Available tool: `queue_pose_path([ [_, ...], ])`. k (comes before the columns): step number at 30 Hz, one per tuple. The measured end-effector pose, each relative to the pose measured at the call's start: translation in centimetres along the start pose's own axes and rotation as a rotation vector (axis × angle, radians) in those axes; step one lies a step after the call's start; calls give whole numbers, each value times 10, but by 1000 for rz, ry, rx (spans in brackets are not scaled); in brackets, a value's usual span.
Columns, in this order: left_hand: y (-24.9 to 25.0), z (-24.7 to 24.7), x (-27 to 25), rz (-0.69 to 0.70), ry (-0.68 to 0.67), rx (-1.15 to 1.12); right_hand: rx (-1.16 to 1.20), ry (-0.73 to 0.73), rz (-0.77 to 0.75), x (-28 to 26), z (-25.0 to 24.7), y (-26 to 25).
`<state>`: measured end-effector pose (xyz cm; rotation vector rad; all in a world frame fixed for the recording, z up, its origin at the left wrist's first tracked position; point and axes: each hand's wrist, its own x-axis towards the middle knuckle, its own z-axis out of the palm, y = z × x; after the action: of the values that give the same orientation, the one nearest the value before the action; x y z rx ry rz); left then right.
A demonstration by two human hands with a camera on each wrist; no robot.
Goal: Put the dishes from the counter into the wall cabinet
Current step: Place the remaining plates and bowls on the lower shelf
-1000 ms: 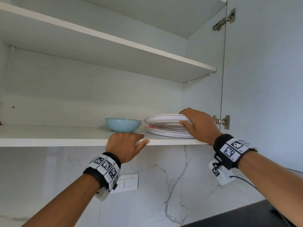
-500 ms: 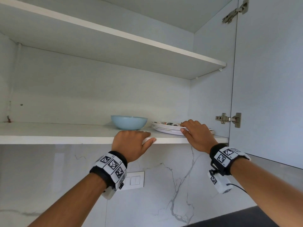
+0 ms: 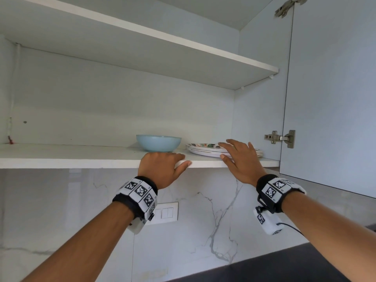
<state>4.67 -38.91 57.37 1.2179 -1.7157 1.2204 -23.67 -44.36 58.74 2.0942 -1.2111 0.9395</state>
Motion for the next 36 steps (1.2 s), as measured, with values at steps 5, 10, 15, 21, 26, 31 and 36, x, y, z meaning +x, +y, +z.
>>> queue_pose_path([
  [5, -3, -1, 0, -9, -93, -56, -24, 40, -110, -26, -5, -27],
  [10, -7, -20, -12, 12, -157, -321, 21, 34, -109, -58, 6, -59],
  [15, -1, -36, -76, 19, -86, -438, 168, -63, -116, -98, 38, -90],
  [21, -11, -53, -222, -164, -406, -459, 387, -294, -172, -175, 94, -155],
  [26, -36, -82, -368, -393, -765, -446, 540, -487, -278, -250, 138, -224],
  [31, -42, -149, -480, -638, -888, -399, 693, -719, -478, -320, 160, -291],
  [36, -38, -195, -558, -854, -963, -338, 736, -1007, -658, -373, 171, -347],
])
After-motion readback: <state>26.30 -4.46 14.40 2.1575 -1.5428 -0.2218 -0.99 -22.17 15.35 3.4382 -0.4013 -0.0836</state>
